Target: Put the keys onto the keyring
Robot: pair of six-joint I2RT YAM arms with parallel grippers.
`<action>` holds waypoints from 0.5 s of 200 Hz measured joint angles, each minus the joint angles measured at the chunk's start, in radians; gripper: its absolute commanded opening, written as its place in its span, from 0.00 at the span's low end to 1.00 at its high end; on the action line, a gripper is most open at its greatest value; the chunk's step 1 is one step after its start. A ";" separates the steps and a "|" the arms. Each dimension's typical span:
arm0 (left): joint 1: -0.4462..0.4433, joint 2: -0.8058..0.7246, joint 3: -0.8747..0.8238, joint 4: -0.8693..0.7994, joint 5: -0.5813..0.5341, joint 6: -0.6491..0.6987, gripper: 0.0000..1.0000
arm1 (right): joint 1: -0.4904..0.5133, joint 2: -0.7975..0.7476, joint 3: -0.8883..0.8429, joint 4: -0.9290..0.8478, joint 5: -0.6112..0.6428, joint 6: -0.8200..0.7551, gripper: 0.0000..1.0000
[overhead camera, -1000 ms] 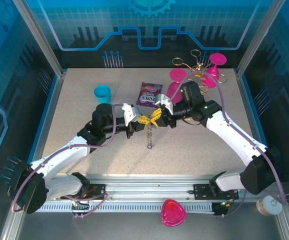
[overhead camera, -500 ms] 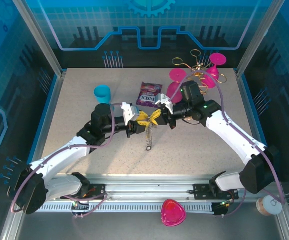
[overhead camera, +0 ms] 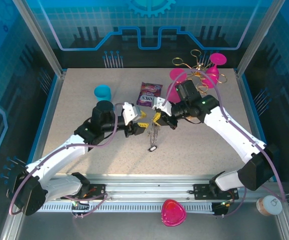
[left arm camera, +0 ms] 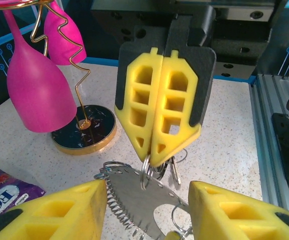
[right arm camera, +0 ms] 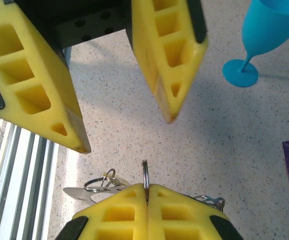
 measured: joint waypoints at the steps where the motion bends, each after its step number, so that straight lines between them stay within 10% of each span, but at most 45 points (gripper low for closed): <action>1: 0.000 0.001 0.001 -0.001 0.000 0.001 0.47 | 0.002 0.001 0.001 -0.002 0.003 -0.002 0.00; 100: 0.000 0.053 0.034 -0.072 0.027 0.042 0.33 | 0.053 0.034 0.056 -0.066 0.057 -0.039 0.00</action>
